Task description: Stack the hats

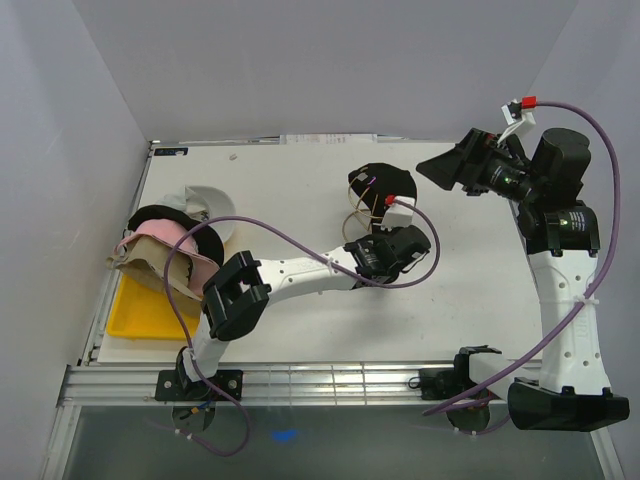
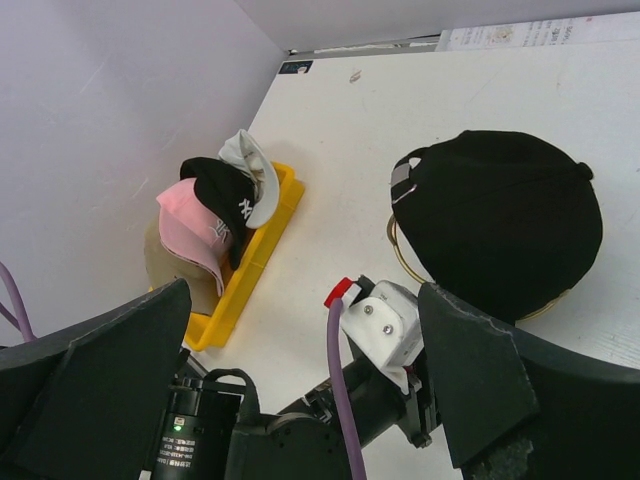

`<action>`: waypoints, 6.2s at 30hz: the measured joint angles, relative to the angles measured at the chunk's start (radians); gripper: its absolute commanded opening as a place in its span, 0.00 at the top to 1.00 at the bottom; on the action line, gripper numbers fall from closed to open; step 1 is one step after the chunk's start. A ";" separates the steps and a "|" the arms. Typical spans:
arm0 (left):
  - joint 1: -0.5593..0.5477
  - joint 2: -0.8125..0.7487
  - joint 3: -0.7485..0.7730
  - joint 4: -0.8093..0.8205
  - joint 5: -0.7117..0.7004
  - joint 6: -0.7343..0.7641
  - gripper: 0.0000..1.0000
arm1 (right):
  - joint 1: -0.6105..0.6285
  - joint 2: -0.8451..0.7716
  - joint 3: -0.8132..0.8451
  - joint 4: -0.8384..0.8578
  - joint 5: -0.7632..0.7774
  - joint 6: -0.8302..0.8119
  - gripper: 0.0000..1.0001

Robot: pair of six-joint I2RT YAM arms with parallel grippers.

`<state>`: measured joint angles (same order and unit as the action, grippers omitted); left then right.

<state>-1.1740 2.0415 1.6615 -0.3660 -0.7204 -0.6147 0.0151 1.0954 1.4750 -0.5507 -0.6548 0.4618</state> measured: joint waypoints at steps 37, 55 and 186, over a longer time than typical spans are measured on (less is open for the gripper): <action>0.308 -0.431 -0.435 0.503 0.845 -0.220 1.00 | 0.000 -0.037 -0.080 0.000 0.042 -0.059 0.04; 0.605 -0.577 -0.876 1.093 1.236 -0.658 1.00 | 0.000 -0.044 -0.118 -0.002 0.060 -0.090 0.04; 0.696 -0.222 -1.033 1.442 1.468 -1.043 0.90 | 0.733 0.676 0.192 0.079 1.310 -0.237 0.13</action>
<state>-0.4778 1.8198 0.6289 1.0763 0.7479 -1.6577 0.7479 1.7710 1.6669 -0.4713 0.6556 0.2245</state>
